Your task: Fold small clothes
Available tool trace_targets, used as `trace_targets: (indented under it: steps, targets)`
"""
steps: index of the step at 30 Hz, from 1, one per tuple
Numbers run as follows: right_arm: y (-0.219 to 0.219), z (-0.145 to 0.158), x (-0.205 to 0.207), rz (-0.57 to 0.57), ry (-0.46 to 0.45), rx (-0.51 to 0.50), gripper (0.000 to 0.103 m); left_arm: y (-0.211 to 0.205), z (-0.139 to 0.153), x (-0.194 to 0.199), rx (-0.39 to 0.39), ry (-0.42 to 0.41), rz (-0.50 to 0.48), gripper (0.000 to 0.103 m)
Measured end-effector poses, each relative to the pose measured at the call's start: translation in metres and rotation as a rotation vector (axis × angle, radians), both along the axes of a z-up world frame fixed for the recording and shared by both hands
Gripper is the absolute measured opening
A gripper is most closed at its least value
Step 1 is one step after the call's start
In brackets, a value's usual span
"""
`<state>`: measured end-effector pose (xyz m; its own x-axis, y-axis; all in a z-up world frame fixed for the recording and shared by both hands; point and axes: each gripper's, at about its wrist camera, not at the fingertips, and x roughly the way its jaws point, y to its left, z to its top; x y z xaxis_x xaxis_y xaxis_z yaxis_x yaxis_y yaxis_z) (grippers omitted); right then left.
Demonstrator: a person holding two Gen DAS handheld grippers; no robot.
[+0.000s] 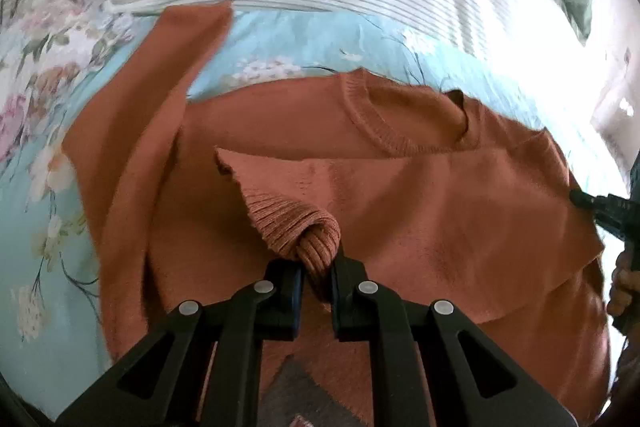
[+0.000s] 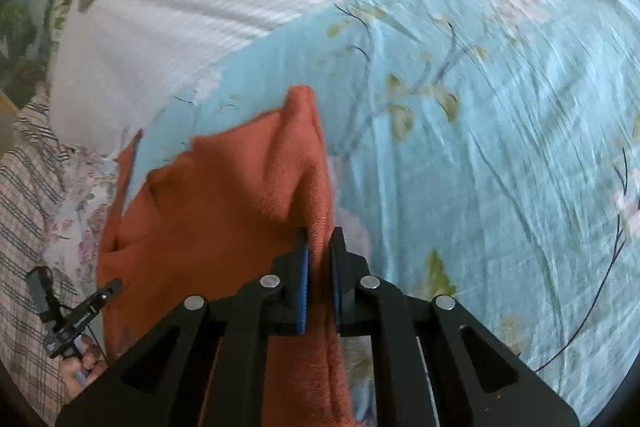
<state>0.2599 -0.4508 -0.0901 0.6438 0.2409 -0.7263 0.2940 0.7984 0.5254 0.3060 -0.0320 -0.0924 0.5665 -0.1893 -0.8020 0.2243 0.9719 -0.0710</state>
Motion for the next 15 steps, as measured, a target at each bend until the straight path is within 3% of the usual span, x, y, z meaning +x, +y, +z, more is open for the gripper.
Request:
trace_targets:
  steps: [3,6,8,10,12,15]
  targets:
    - [0.004,0.001,0.002,-0.012,0.031,-0.023,0.011,0.000,-0.009,0.003,0.020,0.021,0.007,0.010]
    - [0.016,0.030,-0.012,-0.041,-0.040,-0.100,0.016,0.009,-0.012,0.004,0.004,0.034,0.017,0.011]
    - [0.036,0.039,-0.011,0.043,-0.071,-0.093,0.022,0.014,-0.013,0.004,-0.011,0.044,0.021,0.012]
    - [0.050,0.029,-0.004,0.109,-0.031,-0.087,0.030,0.016,-0.014,0.004,-0.018,0.048,0.031,0.013]
    - [0.050,0.009,0.000,0.083,0.053,-0.111,0.031,0.020,-0.013,0.001,-0.021,0.047,0.046,0.020]
    - [0.036,0.006,-0.013,0.015,0.025,-0.030,0.030,0.033,-0.008,-0.011,-0.022,0.043,0.075,0.038]
